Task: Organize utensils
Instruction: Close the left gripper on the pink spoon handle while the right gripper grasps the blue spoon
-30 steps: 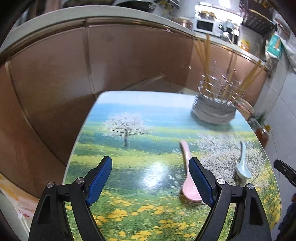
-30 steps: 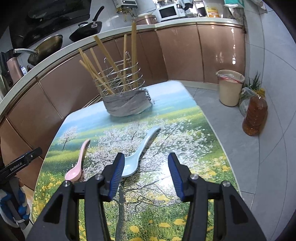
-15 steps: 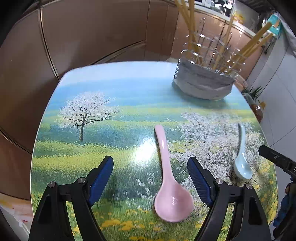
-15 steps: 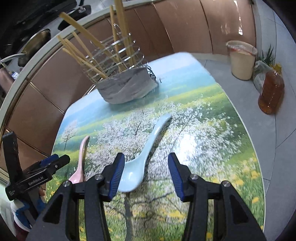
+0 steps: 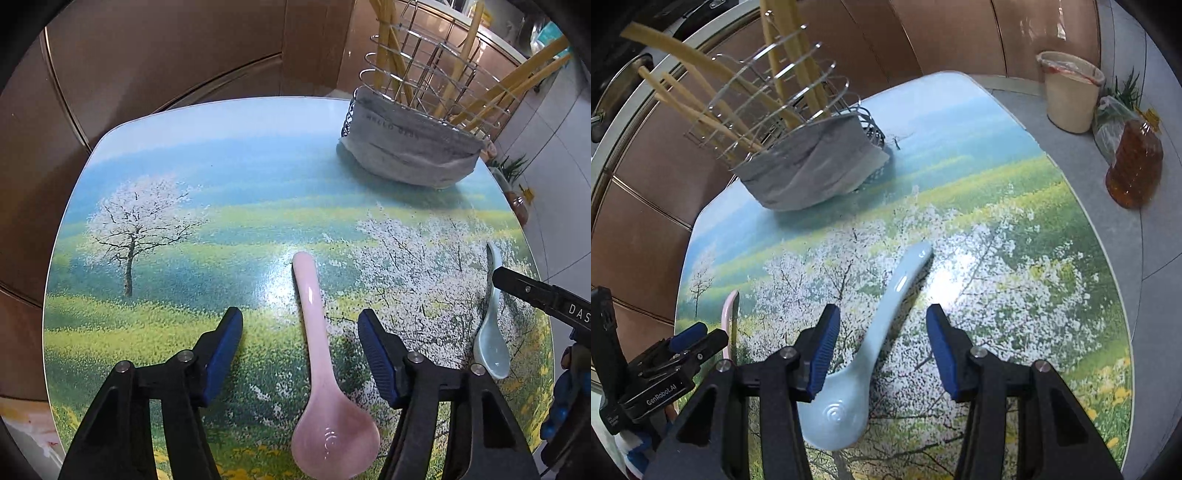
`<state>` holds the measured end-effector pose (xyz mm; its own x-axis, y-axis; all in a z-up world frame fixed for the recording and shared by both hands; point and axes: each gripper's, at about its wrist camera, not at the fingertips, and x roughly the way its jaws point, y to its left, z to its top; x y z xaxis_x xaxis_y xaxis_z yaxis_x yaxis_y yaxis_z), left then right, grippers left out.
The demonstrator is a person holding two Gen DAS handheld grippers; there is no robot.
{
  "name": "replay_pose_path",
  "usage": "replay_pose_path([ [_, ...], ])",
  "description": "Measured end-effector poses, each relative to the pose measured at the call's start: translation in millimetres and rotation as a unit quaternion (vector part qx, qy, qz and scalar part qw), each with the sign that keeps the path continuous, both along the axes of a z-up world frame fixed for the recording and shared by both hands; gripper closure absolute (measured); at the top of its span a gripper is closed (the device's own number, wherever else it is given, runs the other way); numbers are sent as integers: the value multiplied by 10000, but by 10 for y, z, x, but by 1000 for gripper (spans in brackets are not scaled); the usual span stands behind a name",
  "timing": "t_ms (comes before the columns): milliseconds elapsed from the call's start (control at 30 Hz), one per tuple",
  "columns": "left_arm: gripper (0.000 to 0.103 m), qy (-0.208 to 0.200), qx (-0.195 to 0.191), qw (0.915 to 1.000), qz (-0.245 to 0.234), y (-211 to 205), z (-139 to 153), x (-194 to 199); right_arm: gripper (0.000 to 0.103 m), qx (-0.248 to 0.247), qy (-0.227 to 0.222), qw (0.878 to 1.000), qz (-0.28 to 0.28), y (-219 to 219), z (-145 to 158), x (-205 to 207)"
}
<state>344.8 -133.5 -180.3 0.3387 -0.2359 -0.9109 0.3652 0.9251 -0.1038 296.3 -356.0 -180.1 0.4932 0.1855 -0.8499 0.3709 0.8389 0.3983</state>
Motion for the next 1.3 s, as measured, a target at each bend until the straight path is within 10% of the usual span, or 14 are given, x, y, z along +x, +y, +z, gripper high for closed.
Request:
replay_pose_path([
  [733, 51, 235, 133, 9996, 78, -180, -137, 197, 79, 40, 169, 9998, 6, 32, -50, 464],
  [1300, 86, 221, 124, 9993, 284, -309, -124, 257, 91, 230, -195, 9995, -84, -168, -48, 305],
])
